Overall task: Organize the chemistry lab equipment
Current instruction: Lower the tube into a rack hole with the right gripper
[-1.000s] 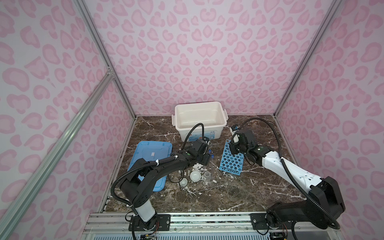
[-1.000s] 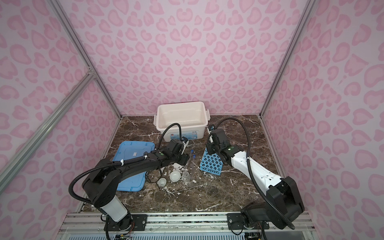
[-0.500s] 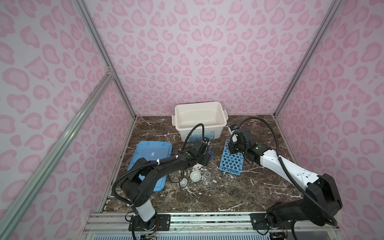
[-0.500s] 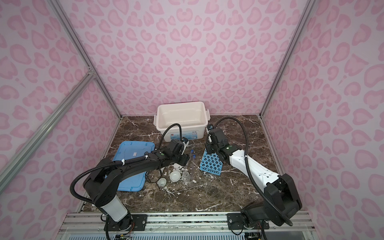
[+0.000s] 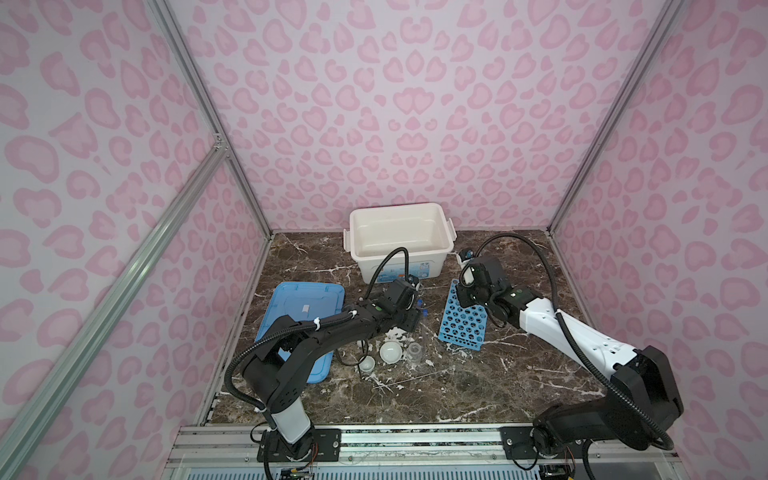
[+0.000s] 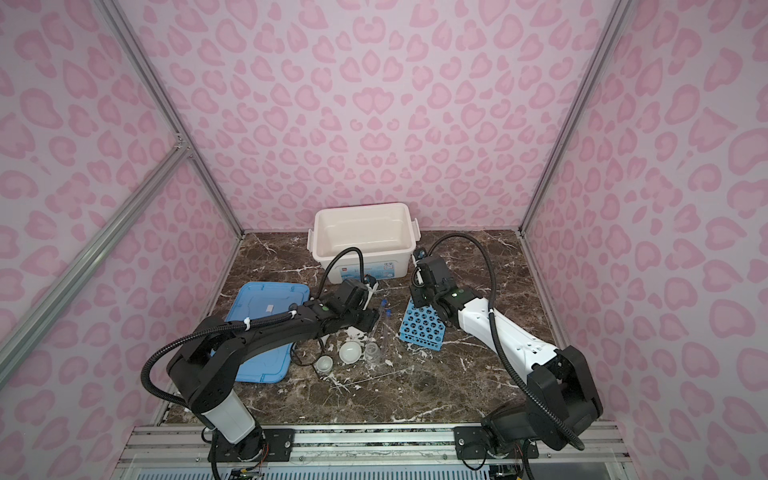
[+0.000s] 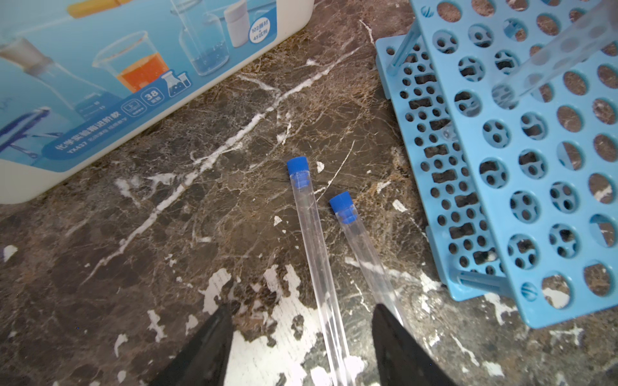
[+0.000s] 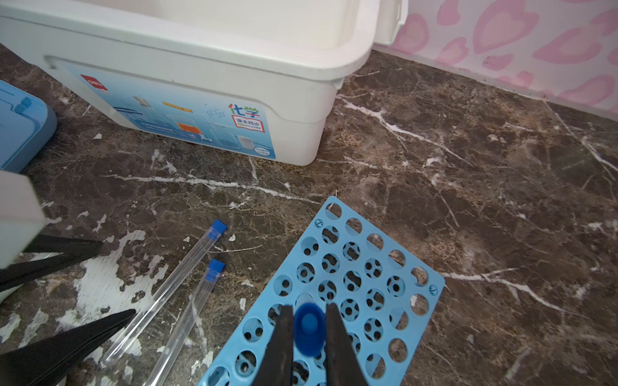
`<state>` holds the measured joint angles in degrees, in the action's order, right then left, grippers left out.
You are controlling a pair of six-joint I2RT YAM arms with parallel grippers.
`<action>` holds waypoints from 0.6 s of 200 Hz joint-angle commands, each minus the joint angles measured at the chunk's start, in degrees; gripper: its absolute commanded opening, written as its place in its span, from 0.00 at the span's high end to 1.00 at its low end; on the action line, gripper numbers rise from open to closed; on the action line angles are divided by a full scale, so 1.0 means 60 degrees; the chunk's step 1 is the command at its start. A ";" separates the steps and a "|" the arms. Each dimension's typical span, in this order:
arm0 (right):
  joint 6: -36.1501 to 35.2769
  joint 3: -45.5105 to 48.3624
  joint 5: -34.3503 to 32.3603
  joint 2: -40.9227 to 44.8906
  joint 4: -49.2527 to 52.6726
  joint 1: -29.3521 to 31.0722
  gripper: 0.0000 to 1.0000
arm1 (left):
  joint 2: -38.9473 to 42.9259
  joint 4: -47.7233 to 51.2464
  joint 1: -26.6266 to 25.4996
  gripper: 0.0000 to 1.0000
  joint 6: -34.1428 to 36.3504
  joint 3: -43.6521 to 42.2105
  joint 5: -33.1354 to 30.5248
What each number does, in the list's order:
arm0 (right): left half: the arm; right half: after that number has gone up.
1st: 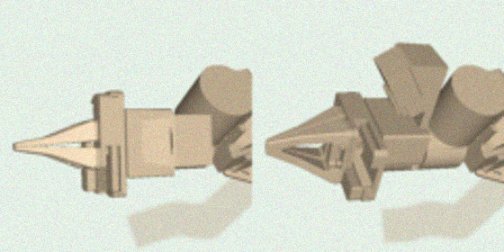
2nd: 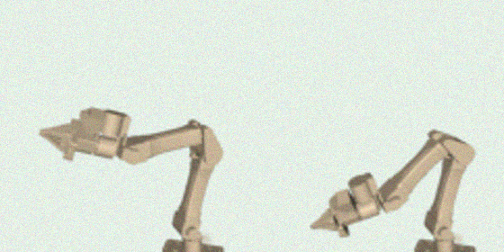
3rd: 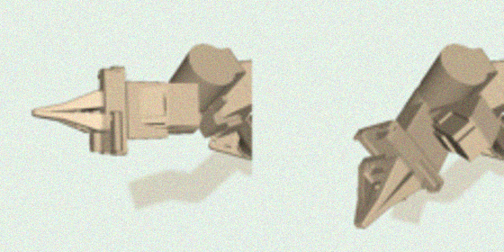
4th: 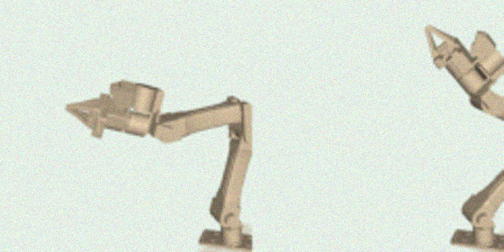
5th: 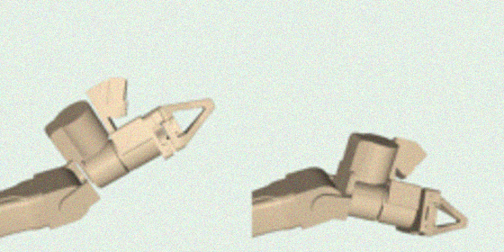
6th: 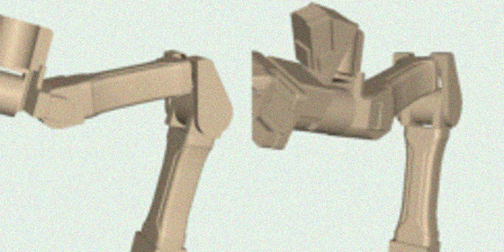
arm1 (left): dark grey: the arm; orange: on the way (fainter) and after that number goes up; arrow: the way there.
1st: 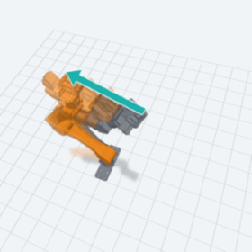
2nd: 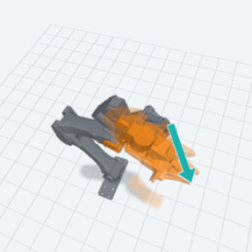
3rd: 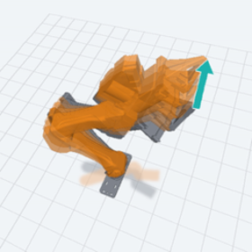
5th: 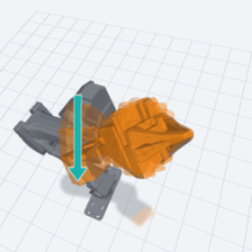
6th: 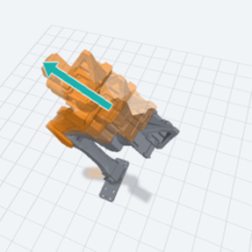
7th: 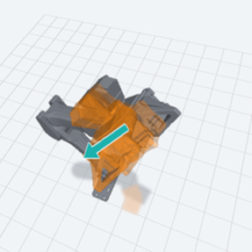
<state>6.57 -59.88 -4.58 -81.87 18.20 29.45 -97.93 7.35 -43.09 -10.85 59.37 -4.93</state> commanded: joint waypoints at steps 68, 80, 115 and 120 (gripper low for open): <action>0.0114 -0.0315 -0.0222 -0.0352 0.0793 0.0004 0.87 | -0.0143 -0.0010 -0.0011 0.32 -0.0019 0.0109 -0.0033; 0.0121 -0.0311 -0.0189 -0.0378 0.0795 0.0000 0.86 | -0.0143 0.0010 -0.0025 0.32 -0.0013 0.0109 -0.0028; 0.0200 -0.0347 -0.0189 -0.0459 0.0845 -0.0018 0.85 | -0.0176 0.0028 -0.0025 0.32 -0.0004 0.0124 -0.0028; 0.0206 -0.0347 -0.0192 -0.0450 0.0848 -0.0011 0.84 | -0.0184 0.0028 -0.0025 0.32 0.0005 0.0124 -0.0028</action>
<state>7.03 -62.04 -5.58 -83.88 19.55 29.43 -98.56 7.35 -43.13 -10.85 59.37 -4.93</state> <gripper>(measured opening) 0.150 0.679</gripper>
